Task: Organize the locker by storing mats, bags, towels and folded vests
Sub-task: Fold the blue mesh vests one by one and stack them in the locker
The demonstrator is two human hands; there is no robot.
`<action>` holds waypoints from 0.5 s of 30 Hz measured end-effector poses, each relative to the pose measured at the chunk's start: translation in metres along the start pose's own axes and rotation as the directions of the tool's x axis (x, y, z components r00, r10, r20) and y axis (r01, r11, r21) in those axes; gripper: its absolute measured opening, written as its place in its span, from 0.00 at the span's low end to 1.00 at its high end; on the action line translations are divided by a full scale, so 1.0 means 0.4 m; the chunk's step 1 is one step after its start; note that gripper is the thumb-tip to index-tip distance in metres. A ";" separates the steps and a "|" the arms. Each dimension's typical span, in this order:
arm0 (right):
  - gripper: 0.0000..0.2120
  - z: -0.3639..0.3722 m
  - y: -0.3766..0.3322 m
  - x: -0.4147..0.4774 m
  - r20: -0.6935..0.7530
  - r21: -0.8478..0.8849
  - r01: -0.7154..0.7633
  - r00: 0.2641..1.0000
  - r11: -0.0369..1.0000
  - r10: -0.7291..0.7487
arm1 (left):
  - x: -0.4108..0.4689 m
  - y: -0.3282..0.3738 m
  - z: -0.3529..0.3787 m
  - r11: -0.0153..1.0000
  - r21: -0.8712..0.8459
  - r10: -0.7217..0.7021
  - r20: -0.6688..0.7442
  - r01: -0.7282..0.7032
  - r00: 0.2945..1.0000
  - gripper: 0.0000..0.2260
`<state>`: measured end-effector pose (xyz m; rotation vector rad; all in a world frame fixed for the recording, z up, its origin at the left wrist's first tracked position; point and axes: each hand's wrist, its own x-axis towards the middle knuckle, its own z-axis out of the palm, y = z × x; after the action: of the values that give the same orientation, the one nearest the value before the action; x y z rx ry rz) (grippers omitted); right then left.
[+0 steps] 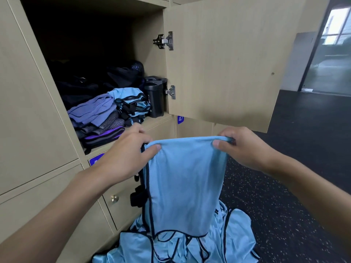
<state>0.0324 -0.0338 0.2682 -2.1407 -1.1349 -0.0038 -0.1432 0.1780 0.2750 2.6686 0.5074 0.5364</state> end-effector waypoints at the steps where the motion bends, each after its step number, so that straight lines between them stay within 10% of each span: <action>1: 0.17 0.001 -0.002 0.002 -0.021 0.005 -0.011 1.000 1.000 0.011 | 0.003 0.002 0.005 1.000 -0.018 -0.015 -0.009 0.015 1.000 0.16; 7: 0.15 0.016 -0.035 0.002 -0.051 0.208 -0.182 0.979 0.961 0.196 | 0.006 0.045 0.041 0.864 -0.429 -0.273 0.041 0.264 0.961 0.20; 15: 0.08 0.072 -0.131 -0.036 0.316 0.650 -0.329 0.937 0.685 0.150 | -0.004 0.112 0.070 0.522 -0.740 -0.309 0.300 0.425 0.902 0.12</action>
<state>-0.0231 -0.0080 0.2723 -1.5891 -0.7792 0.7204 -0.1205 0.1307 0.2694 1.6402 0.5961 0.3291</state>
